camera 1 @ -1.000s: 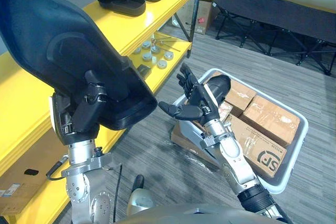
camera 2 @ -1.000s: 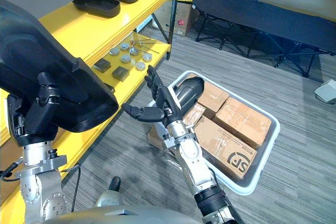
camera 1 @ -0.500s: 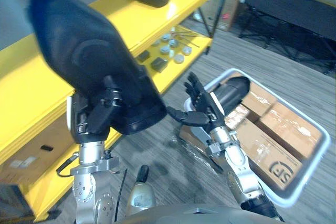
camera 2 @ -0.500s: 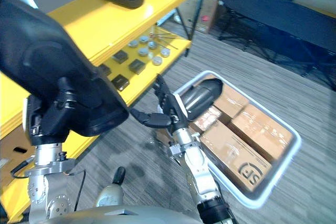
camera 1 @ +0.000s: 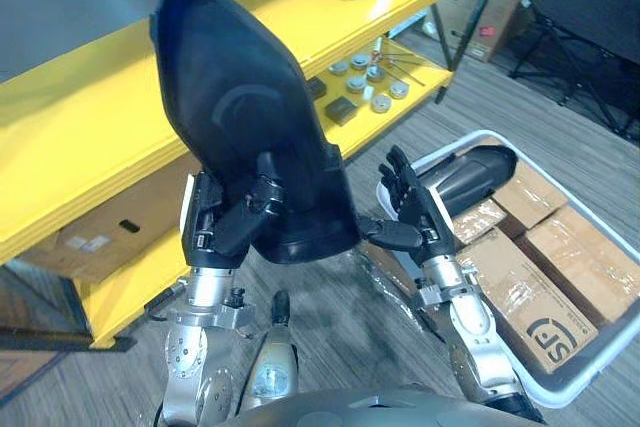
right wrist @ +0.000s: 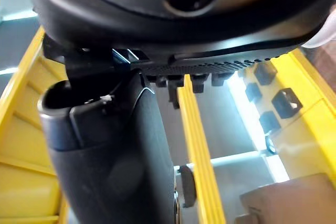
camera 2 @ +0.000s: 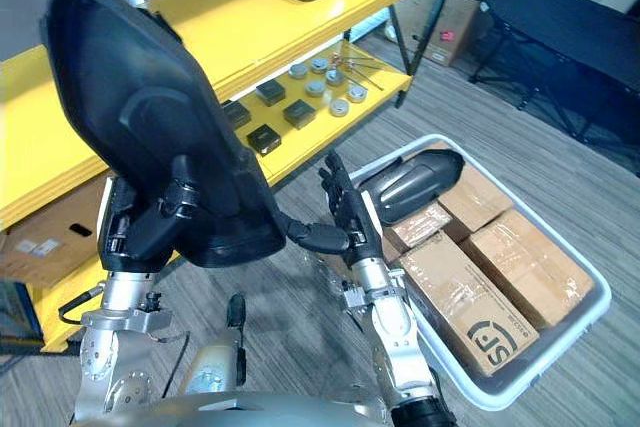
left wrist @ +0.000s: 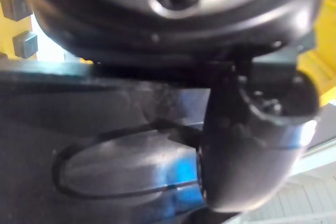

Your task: Walk over and take three plastic housings, then place them on the shelf

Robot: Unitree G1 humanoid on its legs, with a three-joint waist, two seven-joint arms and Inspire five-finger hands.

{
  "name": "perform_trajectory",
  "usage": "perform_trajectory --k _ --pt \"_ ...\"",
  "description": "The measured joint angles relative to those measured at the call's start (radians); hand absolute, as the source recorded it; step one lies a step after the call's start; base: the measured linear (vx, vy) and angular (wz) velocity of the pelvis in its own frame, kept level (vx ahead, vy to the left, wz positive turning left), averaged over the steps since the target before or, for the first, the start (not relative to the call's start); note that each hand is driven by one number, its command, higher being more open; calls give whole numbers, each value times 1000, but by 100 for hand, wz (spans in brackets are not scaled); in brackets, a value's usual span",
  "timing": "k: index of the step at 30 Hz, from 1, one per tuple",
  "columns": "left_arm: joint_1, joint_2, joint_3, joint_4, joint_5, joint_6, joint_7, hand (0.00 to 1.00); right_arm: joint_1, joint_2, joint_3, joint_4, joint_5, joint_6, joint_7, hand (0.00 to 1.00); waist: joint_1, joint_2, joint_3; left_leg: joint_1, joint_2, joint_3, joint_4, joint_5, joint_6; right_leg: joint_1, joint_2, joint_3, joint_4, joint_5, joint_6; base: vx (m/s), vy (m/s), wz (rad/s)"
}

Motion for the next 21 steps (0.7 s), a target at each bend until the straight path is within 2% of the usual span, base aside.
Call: perform_trajectory --k 1,3,5,6,7,8,9,10,11,12,13,14,15,16,17,18,19,20,21 --pt "5 3 2 0 -4 0 14 0 -2 4 -1 -4 -1 -14 1 100 21 10 9 -4 4 35 53 5 1 3 -13 20 2 2 4 -39 63 -18" --pt "9 4 4 0 -4 -1 29 0 -4 10 -1 -9 -1 -27 1 100 26 11 8 -6 2 55 73 48 -19 5 -28 34 2 5 11 11 66 -22" --pt "1 7 5 1 -4 -1 44 0 -13 22 0 -33 0 -44 -1 100 22 1 15 -39 -15 69 123 53 -12 -1 -54 32 5 7 16 84 126 5" --pt "-1 9 13 1 -4 -1 50 0 -37 31 4 -33 -1 -47 -3 100 24 -15 26 -62 -28 79 187 20 4 -1 -82 33 16 13 26 109 144 7" --pt "-1 10 17 3 -3 -1 53 0 -49 33 7 -33 -1 -47 -7 100 25 -18 30 -75 -32 82 229 -3 4 7 -92 33 18 17 35 123 144 0" --pt "-1 11 23 4 -4 -1 58 0 -69 42 18 -33 -4 -47 -22 100 32 -26 35 -93 -38 85 307 -54 9 30 -106 32 17 25 47 120 126 8" --pt "-4 14 25 4 -3 -1 61 0 -81 53 18 -34 -6 -47 -37 100 39 -31 36 -104 -49 83 365 -101 11 54 -121 28 21 30 50 120 131 15" --pt "-7 15 25 4 -2 0 61 0 -82 57 18 -37 -7 -47 -47 100 43 -33 37 -105 -57 81 375 -123 13 61 -129 26 33 38 44 105 154 38" --pt "-12 14 25 4 0 0 60 0 -79 58 15 -38 -11 -48 -67 100 43 -31 35 -99 -74 77 361 -129 17 49 -149 26 93 64 2 98 184 68" --pt "-18 15 27 4 1 -1 54 0 -73 58 12 -38 -11 -48 -84 100 36 -43 36 -72 -104 83 314 -129 17 10 -188 35 177 114 -78 123 215 72" --pt "-21 16 30 3 1 -2 50 0 -70 58 6 -42 -11 -49 -90 100 37 -61 46 -73 -114 100 352 -160 17 -17 -218 50 230 141 -119 231 244 47" --pt "-11 15 37 0 5 -3 52 0 -59 55 -1 -53 -10 -49 -97 100 49 -33 31 -46 -124 100 427 -265 57 -76 -241 105 354 208 -202 324 247 28" --pt "-20 23 52 4 26 -2 59 0 -51 62 -5 -54 -9 -53 -104 100 40 -42 32 -20 -145 91 396 -270 71 -116 -264 156 423 305 -231 413 263 46" --pt "-21 25 87 0 73 -3 95 0 -51 77 -10 -55 -12 -59 -108 100 18 -42 31 34 -169 64 312 -257 91 -201 -252 241 546 359 -168 324 195 52" --pt "-23 25 100 0 80 -3 107 0 -52 80 -8 -56 -12 -65 -107 100 17 -38 32 50 -171 52 290 -251 99 -230 -235 253 595 312 -161 285 169 44" --pt "-27 26 131 0 86 -3 133 0 -57 87 -3 -61 -12 -70 -107 100 14 -31 34 98 -172 23 243 -239 109 -280 -192 244 657 203 -167 203 124 20" --pt "-31 28 148 0 89 -3 145 0 -63 91 -3 -61 -12 -70 -108 100 14 -31 34 125 -172 12 223 -233 112 -294 -167 234 660 159 -161 306 155 27" --pt "-48 28 172 -1 87 -3 177 0 -93 91 -3 -66 -12 -70 -119 100 15 -30 34 185 -172 -8 181 -225 118 -315 -108 204 595 83 -160 256 99 19" --pt "-52 28 177 -1 87 -3 182 0 -101 90 -4 -69 -13 -70 -123 100 14 -26 34 194 -171 -12 174 -225 116 -321 -94 201 567 72 -159 304 67 37"
